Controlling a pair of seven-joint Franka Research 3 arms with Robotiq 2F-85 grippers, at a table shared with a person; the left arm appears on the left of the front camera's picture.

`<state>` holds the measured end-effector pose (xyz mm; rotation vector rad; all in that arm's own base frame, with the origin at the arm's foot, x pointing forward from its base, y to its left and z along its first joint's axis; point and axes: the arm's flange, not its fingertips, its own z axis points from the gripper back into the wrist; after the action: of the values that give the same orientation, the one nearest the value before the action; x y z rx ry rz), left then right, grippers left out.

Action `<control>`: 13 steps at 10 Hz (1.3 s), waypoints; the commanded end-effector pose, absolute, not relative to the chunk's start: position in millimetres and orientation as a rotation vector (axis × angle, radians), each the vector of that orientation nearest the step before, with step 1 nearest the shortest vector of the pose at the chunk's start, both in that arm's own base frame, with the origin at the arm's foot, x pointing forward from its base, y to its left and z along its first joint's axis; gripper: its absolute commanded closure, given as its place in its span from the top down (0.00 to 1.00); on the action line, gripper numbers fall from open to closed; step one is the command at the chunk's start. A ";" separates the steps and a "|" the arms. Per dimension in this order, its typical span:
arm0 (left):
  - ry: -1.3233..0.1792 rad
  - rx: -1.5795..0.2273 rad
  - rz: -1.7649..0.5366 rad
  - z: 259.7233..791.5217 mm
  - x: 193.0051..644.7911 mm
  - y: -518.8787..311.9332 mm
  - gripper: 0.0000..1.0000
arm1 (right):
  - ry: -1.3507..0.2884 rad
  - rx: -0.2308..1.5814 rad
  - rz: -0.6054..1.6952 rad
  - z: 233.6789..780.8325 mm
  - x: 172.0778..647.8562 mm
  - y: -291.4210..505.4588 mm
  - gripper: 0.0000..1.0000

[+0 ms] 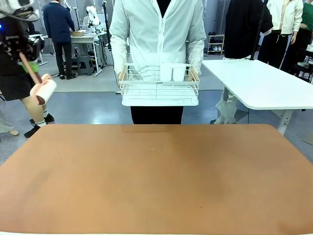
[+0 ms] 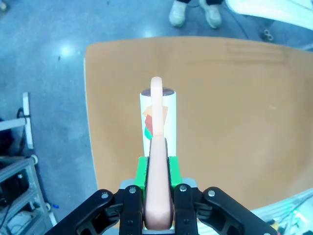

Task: Clean the table.
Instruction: Clean the table with the Lint Roller when the human lifts the Dish drying rack, then place the Lint Roller down when the Dish drying rack is positioned in the middle of the table.

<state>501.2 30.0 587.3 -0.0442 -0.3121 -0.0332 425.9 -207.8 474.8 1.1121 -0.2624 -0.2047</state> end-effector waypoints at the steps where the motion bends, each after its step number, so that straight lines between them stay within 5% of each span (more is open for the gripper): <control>1: -0.288 -0.083 -0.025 578.9 512.4 44.0 0.19 | -0.267 1.117 -0.198 477.6 425.4 -206.5 1.00; 13: -0.291 -0.051 -0.008 575.4 506.5 44.9 0.19 | -0.267 1.117 -0.198 477.6 425.4 -206.5 1.00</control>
<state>509.3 44.6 570.4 -0.0664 -0.2830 -0.0135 425.9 -207.7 474.8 1.1121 -0.2623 -0.2045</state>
